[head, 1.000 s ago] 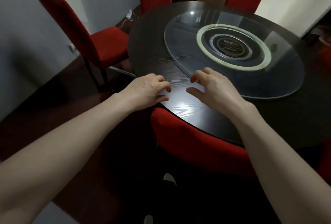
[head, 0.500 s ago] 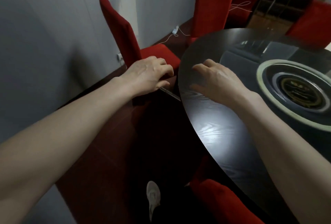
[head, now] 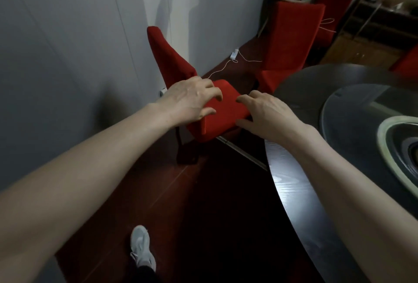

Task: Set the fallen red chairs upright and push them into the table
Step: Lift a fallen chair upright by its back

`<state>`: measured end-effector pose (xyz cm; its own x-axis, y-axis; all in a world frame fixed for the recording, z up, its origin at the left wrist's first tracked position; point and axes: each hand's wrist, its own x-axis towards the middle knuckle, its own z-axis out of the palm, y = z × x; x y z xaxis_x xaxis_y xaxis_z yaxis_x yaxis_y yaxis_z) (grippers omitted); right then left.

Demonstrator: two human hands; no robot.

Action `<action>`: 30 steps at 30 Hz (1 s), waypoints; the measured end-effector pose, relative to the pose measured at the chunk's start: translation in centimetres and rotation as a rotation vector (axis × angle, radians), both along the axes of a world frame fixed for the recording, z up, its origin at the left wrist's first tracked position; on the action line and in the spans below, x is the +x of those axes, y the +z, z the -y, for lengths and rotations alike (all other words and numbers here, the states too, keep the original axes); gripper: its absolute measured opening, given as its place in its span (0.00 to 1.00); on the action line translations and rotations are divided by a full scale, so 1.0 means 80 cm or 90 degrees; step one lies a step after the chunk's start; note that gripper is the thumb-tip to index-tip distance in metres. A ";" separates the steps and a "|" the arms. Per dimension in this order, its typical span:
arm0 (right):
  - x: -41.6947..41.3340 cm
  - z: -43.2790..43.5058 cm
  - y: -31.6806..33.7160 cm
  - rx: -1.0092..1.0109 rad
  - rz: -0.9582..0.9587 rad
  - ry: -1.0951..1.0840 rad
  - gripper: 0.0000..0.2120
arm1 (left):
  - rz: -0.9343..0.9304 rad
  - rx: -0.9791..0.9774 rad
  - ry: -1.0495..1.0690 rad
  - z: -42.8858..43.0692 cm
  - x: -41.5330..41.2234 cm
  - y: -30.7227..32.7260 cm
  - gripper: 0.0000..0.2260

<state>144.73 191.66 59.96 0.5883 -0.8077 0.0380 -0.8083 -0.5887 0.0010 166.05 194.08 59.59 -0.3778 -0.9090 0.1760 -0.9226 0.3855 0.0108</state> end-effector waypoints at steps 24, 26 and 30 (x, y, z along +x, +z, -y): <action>0.338 0.344 -0.110 0.079 0.076 -0.214 0.39 | 0.094 0.094 -0.152 0.438 0.370 -0.074 0.39; 0.353 0.382 -0.127 0.123 0.083 -0.233 0.40 | 0.111 0.116 -0.167 0.486 0.379 -0.085 0.41; 0.391 0.435 -0.154 0.234 0.029 -0.258 0.32 | 0.159 0.186 -0.213 0.567 0.396 -0.112 0.42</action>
<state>176.00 156.90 47.64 0.2317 -0.9340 -0.2718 -0.9650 -0.1853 -0.1858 197.70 148.71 50.60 -0.6543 -0.7293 -0.2001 -0.7377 0.6737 -0.0435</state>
